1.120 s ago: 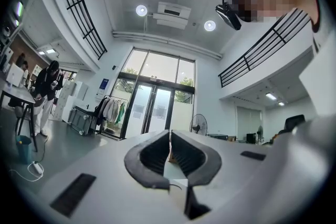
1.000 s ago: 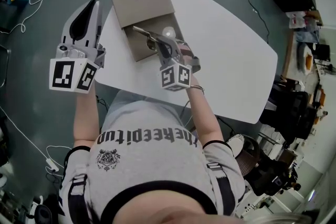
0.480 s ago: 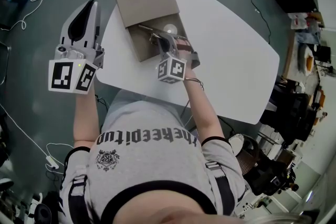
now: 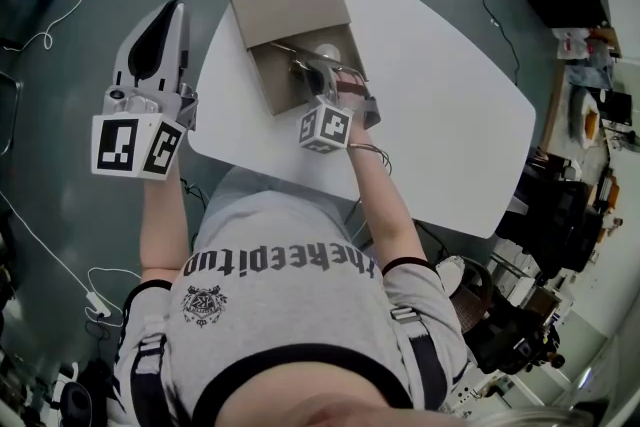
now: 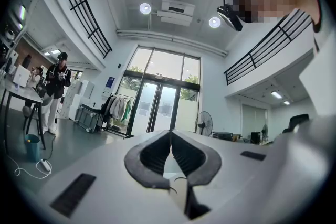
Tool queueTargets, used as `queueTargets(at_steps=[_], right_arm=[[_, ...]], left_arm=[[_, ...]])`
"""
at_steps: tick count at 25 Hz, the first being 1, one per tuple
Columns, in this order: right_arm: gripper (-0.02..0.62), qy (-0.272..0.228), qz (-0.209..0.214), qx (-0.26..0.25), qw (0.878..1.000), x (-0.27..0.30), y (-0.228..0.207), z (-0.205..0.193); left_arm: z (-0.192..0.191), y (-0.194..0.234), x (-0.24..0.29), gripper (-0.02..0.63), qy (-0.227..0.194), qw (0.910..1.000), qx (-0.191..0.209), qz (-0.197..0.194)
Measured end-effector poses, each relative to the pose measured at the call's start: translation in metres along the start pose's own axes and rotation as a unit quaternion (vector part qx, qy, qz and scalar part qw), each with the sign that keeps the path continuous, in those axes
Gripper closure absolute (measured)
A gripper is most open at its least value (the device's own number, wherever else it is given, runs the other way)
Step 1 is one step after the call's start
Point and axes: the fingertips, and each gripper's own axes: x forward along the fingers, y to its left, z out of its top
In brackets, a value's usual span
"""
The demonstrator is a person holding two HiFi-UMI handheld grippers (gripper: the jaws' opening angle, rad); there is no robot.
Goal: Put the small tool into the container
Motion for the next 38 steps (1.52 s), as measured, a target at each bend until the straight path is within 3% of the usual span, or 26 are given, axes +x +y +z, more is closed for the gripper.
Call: queueTargets(at_steps=[6, 10, 19, 23, 25, 27, 31, 38], right_arm=[[0.560, 0.005, 0.018, -0.019, 1.000, 0.002, 0.013, 0.001], [0.546, 0.010, 0.027, -0.004, 1.000, 0.003, 0.017, 0.001], [0.479, -0.020, 0.075, 0.131, 0.988, -0.006, 0.015, 0.014], [0.486, -0.052, 0.076, 0.204, 0.975, -0.021, 0.003, 0.024], [0.536, -0.067, 0.066, 0.244, 0.965, -0.030, -0.005, 0.025], [0.591, -0.081, 0.062, 0.281, 0.954, -0.039, -0.011, 0.025], [0.592, -0.112, 0.065, 0.350, 0.928, -0.057, -0.023, 0.025], [0.592, -0.160, 0.057, 0.391, 0.905, -0.096, -0.039, 0.022]], left_arm=[[0.000, 0.001, -0.008, 0.592, 0.001, 1.0000, -0.002, 0.005], [0.000, 0.003, -0.015, 0.592, 0.001, 0.9999, -0.003, 0.010], [0.004, 0.008, -0.030, 0.593, -0.005, 0.9997, -0.004, 0.025], [0.006, 0.004, -0.038, 0.592, -0.008, 0.9994, -0.003, 0.033], [0.007, 0.001, -0.043, 0.592, -0.009, 0.9993, -0.001, 0.037], [0.008, -0.004, -0.049, 0.592, -0.012, 0.9991, 0.001, 0.040], [0.013, -0.018, -0.055, 0.593, -0.018, 0.9988, 0.006, 0.046], [0.016, -0.055, -0.070, 0.594, -0.020, 0.9982, 0.012, 0.055]])
